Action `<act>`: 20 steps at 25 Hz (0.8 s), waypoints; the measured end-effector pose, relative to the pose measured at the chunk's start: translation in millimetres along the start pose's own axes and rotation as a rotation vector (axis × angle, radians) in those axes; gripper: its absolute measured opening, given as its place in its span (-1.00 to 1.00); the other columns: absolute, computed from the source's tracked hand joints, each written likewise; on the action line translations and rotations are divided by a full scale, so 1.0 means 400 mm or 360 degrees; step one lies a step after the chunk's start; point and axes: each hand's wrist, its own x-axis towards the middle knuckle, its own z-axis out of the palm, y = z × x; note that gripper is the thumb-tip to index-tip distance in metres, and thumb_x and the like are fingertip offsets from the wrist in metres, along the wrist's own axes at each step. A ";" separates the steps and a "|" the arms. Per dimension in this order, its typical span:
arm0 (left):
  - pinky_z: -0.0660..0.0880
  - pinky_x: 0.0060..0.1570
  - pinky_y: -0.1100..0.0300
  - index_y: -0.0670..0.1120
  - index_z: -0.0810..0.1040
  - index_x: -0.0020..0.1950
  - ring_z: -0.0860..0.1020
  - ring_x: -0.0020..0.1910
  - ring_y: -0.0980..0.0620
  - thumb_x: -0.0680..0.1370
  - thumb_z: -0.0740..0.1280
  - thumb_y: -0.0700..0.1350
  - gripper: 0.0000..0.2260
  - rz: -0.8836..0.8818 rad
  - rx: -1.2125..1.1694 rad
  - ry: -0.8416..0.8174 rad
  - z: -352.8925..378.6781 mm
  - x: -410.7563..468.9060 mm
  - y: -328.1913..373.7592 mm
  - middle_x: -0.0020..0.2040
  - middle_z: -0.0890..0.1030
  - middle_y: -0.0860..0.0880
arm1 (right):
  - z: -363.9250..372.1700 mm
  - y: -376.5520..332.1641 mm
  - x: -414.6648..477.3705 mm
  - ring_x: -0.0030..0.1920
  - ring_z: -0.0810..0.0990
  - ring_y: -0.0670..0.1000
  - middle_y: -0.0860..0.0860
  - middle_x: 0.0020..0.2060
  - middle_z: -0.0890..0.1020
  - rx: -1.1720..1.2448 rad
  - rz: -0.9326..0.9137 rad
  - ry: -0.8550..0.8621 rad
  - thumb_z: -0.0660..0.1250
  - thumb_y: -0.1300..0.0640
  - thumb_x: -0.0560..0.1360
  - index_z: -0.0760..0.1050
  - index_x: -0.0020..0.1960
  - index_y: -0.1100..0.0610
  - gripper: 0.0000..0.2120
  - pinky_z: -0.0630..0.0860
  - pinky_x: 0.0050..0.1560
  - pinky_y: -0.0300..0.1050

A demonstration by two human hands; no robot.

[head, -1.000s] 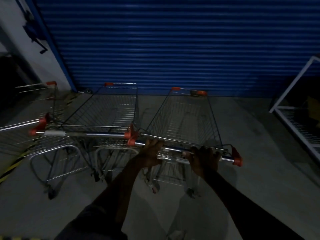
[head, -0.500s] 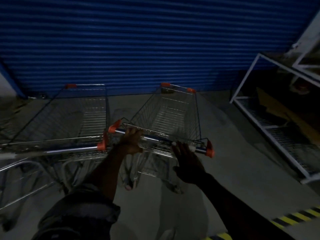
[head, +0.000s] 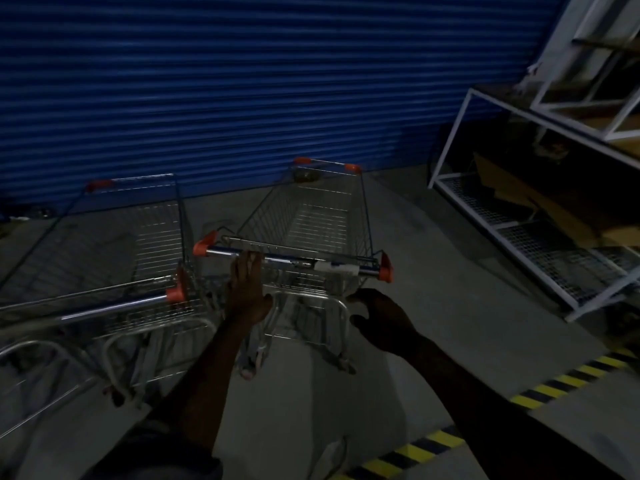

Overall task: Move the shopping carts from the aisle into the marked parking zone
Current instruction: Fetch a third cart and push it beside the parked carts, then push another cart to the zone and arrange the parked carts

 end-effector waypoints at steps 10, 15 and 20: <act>0.47 0.26 0.00 0.09 0.49 0.41 0.52 0.30 -0.15 0.37 0.30 0.15 -0.41 0.0109 -0.0141 0.0141 -0.088 -0.309 0.174 0.33 0.56 -0.04 | -0.061 -0.024 -0.233 0.45 0.40 0.09 0.03 0.45 0.47 0.0098 -0.0003 0.0059 0.36 -0.06 0.60 0.35 0.54 -0.01 -0.46 0.32 0.40 -0.09; 0.50 0.12 0.11 0.05 0.57 0.31 0.61 0.18 -0.11 0.39 0.37 0.14 -0.50 0.0208 -0.0159 0.0218 -0.130 -0.536 0.207 0.22 0.65 -0.04 | -0.062 -0.038 -0.402 0.41 0.46 0.13 0.08 0.39 0.53 0.0188 -0.0069 0.0173 0.38 -0.08 0.59 0.40 0.51 0.06 -0.46 0.38 0.34 -0.08; 0.53 0.12 0.16 0.11 0.61 0.24 0.62 0.14 0.06 0.48 0.41 0.25 -0.61 0.0284 -0.0137 0.0431 -0.155 -0.768 0.174 0.18 0.66 0.12 | -0.017 -0.106 -0.555 0.21 0.60 0.19 0.11 0.18 0.65 0.0383 -0.0164 0.0273 0.31 -0.20 0.44 0.56 0.32 0.11 -0.43 0.54 0.22 0.08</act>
